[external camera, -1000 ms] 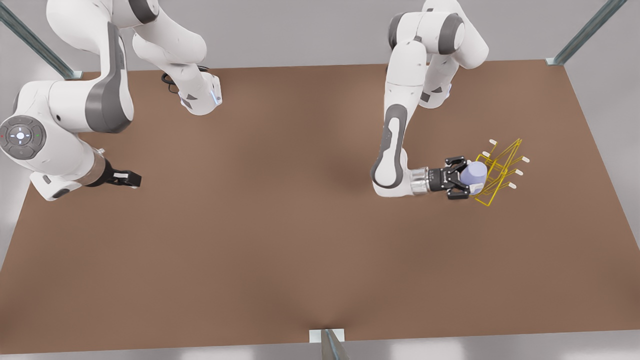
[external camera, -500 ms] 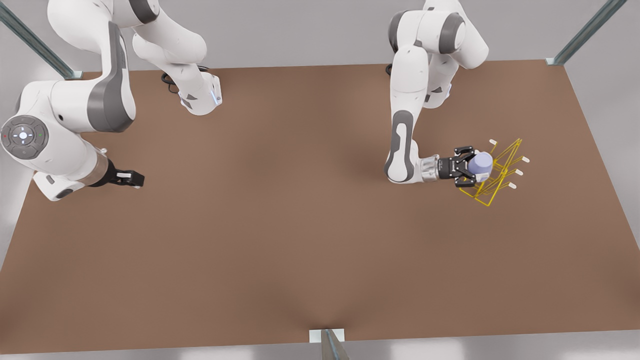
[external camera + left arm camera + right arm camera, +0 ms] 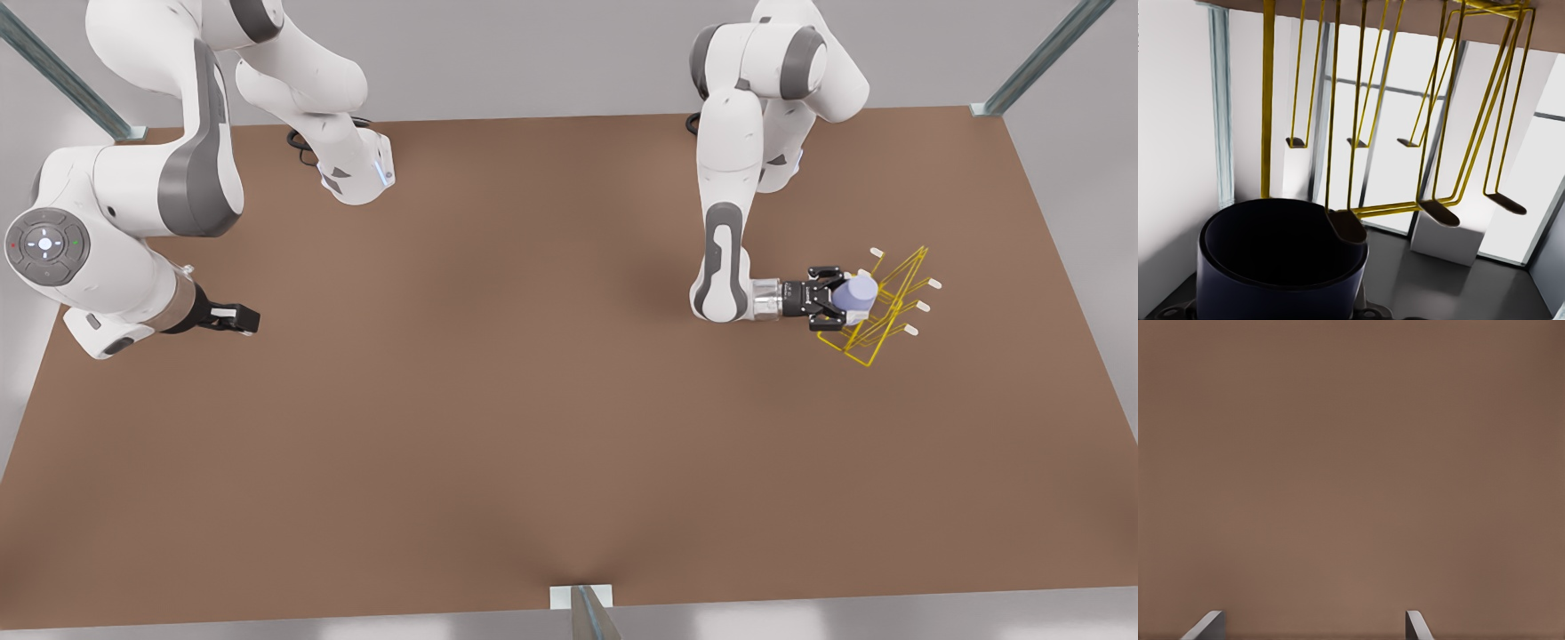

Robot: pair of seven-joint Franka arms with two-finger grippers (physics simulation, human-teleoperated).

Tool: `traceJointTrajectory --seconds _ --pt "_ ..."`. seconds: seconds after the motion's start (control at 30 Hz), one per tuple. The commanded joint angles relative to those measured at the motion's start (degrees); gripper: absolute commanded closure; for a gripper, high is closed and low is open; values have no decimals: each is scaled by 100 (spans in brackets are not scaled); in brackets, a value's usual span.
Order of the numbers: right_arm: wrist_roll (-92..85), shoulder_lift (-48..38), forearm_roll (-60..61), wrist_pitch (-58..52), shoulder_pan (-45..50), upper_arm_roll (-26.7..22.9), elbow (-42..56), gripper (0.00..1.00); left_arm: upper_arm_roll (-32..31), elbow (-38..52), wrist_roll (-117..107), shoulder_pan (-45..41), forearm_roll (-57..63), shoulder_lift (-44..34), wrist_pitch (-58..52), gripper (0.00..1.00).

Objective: Place the cup on the cup holder

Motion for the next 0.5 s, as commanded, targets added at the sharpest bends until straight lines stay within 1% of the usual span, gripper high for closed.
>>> traceJointTrajectory --seconds 0.0,0.1,0.27,0.47 --pt "-1 -6 2 -4 0 2 3 0 -4 -30 -1165 -2 -49 6 138 38" --pt "-1 -15 2 -4 0 2 3 0 5 -48 -1191 -28 -58 -38 76 38" --pt "16 -6 2 -4 9 2 3 0 5 -162 -1165 -64 -58 -407 -161 38" --pt "16 -6 -7 4 9 2 3 0 14 -382 -1235 -64 -58 -433 -170 38"
